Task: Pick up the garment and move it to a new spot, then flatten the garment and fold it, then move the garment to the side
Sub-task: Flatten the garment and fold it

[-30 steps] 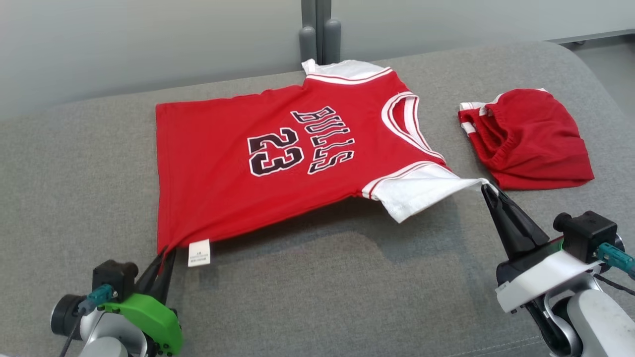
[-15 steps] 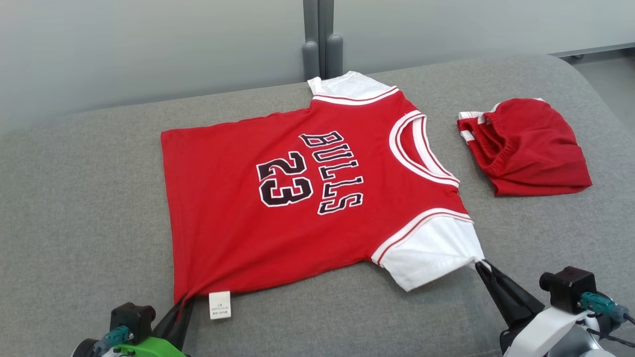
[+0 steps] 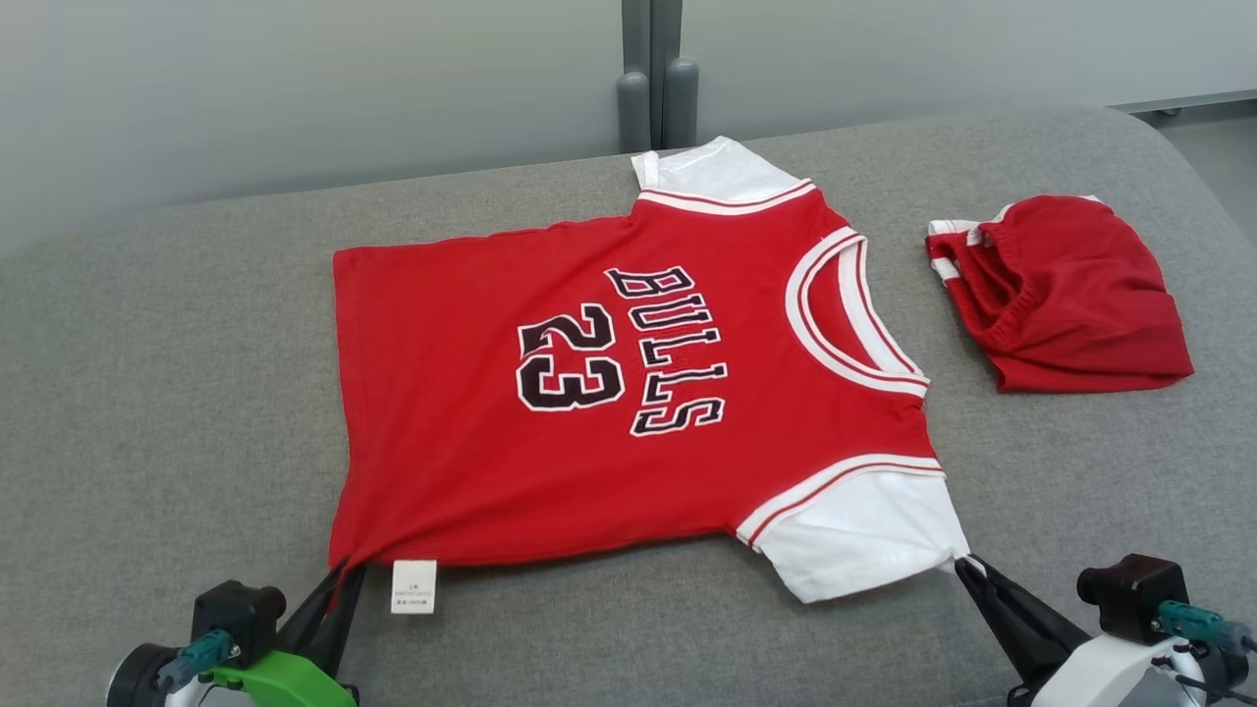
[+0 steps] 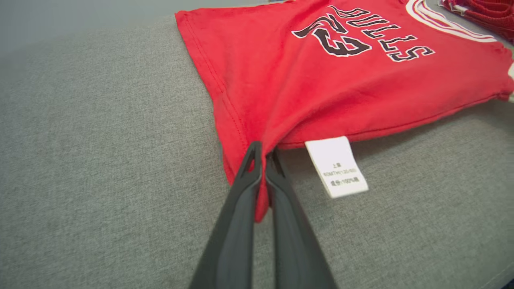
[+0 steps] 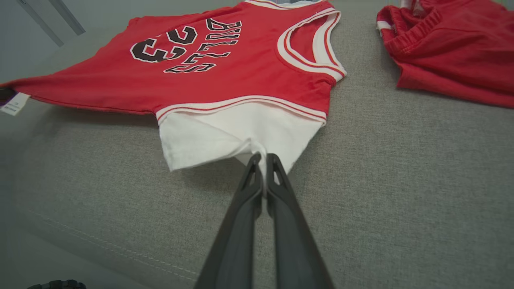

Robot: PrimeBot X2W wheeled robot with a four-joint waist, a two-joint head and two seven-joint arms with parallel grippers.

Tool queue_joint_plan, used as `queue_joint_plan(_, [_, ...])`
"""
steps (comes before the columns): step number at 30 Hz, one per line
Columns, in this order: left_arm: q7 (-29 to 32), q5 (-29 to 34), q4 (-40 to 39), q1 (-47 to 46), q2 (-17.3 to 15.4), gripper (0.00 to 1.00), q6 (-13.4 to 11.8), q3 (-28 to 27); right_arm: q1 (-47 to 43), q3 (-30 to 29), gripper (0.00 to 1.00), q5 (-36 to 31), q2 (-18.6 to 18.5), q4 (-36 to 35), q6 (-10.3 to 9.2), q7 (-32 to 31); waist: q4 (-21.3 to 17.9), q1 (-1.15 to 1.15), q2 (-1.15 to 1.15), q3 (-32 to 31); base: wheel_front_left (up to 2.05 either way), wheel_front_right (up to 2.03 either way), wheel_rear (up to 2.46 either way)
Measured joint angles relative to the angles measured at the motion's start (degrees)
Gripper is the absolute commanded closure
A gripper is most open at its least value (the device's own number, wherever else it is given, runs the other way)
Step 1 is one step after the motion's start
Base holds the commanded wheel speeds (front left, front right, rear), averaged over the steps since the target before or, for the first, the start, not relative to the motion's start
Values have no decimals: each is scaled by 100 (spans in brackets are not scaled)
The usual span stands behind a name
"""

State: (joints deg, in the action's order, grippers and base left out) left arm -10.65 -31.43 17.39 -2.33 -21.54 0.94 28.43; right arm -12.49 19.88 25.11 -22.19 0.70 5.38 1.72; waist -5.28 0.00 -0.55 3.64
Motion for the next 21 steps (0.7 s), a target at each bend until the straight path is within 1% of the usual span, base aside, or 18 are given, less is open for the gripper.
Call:
queue_joint_plan(5, [54, -44, -271, 105, 30, 100, -19, -7, -186, 135, 100, -1, -252, -254, 9, -260, -28, 0, 0, -22, 0, 0, 0])
queue_joint_plan(8, [114, -121, -319, 322, 27, 100, -97, -29, -345, 247, 100, 3, -285, -336, 16, -400, -62, 0, 0, -43, 0, 0, 0])
queue_joint_plan(13, [303, -309, -311, 481, 57, 100, -96, 9, -355, 267, 100, 99, -269, -287, 20, -437, -95, 0, 0, -114, 0, 0, 0])
queue_joint_plan(15, [365, -335, -280, 496, 71, 100, -96, 73, -333, 263, 100, 104, -266, -165, 36, -433, -103, 0, 0, -149, 0, 0, 0])
queue_joint_plan(18, [486, -334, -122, 495, 70, 100, -96, 123, -302, 254, 100, 183, -118, 68, 58, -409, -96, 0, 0, -217, 0, 0, 0])
queue_joint_plan(21, [528, -366, -89, 493, 101, 100, -96, 123, -275, 294, 100, 181, -84, 244, 59, -392, -79, 0, 0, -262, 0, 0, 0])
